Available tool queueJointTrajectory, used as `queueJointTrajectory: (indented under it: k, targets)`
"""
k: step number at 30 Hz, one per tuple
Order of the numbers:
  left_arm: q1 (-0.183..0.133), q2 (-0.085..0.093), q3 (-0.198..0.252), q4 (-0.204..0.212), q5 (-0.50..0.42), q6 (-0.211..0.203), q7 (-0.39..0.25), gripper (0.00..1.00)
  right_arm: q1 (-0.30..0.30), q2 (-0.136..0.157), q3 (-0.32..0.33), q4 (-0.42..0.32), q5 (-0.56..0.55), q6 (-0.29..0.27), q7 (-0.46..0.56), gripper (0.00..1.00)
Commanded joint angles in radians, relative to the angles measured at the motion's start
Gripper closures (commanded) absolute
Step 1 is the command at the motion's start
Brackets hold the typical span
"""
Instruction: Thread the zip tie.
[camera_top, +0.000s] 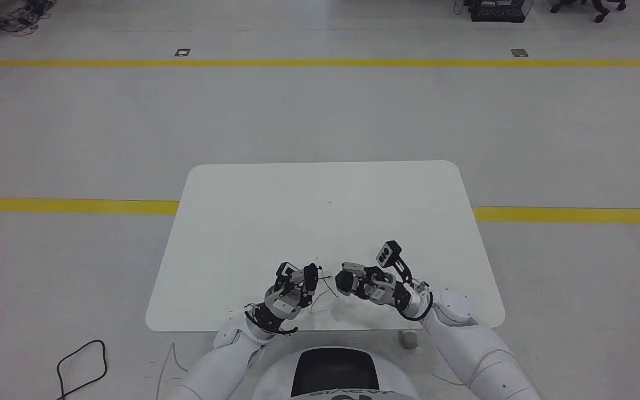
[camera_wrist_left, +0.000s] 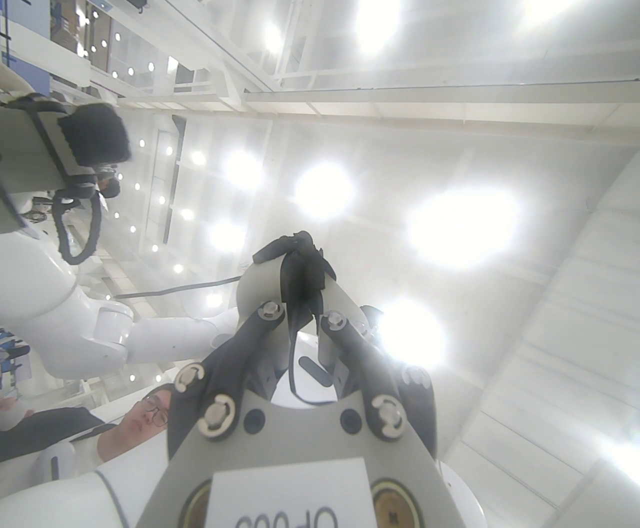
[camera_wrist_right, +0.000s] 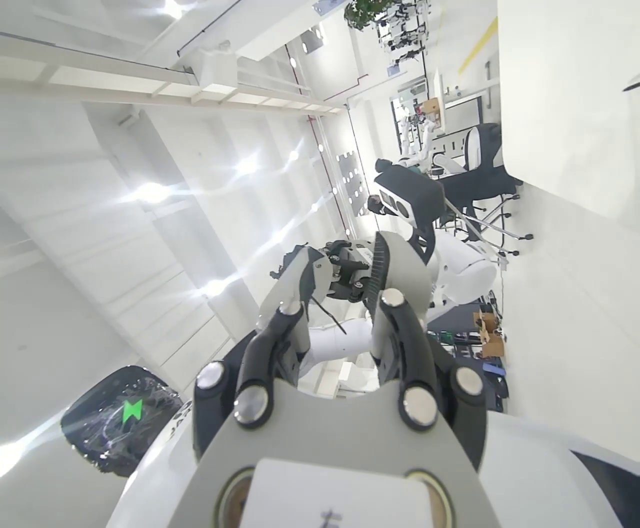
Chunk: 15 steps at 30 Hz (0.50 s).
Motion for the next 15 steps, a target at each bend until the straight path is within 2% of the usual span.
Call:
queueJointTrajectory:
  k: [1,3,5,7,10,15]
  targets:
    - [0.000,0.000,0.000,0.000,0.000,0.000,0.000,1.00,0.000,0.000,0.000,0.000,0.000,0.000,0.000,0.00]
    - [0.000,0.000,0.000,0.000,0.000,0.000,0.000,1.00,0.000,0.000,0.000,0.000,0.000,0.000,0.000,0.00]
    - [0.000,-0.001,0.004,-0.004,0.014,-0.004,0.044,1.00,0.001,0.000,0.001,-0.002,-0.005,-0.004,-0.008,0.00]
    - [0.008,-0.003,0.005,-0.016,0.008,-0.014,0.075,1.00,-0.008,0.003,0.018,-0.024,-0.047,-0.056,-0.073,0.00]
    - [0.024,-0.004,-0.006,-0.037,-0.019,-0.014,0.089,1.00,-0.042,0.017,0.071,-0.070,-0.126,-0.132,-0.140,0.00]
    - [0.045,0.002,-0.042,-0.067,0.000,-0.017,0.102,1.00,-0.113,0.041,0.166,-0.160,-0.175,-0.145,-0.178,0.00]
